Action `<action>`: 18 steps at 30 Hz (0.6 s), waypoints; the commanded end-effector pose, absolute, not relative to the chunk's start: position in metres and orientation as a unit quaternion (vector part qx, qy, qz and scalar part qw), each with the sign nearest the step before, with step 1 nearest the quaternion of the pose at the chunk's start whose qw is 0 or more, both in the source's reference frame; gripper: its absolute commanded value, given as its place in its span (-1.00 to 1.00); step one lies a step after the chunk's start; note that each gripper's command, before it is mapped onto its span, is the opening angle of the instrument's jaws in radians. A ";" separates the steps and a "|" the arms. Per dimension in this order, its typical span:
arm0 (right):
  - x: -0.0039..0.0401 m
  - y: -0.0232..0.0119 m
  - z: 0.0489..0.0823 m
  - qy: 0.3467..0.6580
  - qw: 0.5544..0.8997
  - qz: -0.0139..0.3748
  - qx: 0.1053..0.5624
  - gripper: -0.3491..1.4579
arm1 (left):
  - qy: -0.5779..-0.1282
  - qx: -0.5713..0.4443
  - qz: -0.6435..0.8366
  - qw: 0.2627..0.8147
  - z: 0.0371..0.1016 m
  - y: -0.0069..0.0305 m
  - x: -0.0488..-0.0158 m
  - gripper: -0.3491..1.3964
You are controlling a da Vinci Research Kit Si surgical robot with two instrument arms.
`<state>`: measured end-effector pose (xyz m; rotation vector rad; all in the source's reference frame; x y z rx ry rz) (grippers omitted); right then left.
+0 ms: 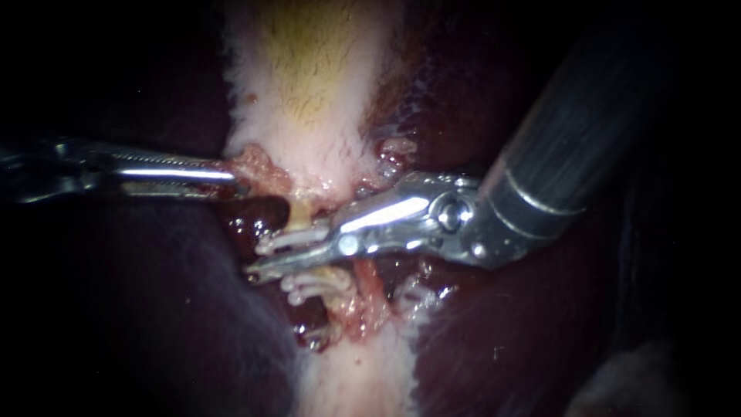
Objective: Going back third clip left tube
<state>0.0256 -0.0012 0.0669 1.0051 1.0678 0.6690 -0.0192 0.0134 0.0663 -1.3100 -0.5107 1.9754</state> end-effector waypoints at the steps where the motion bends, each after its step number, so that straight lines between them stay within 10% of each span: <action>1: 0.0258 -0.0015 0.0673 0.478 0.693 0.299 0.448 -0.09 | -0.197 -0.506 0.763 0.351 0.0663 0.0134 -0.0192 -1.00; 18: 0.0241 -0.0004 0.0726 0.530 0.739 0.237 0.341 -0.07 | -0.197 -0.506 0.763 0.351 0.0664 0.0133 -0.0192 -1.00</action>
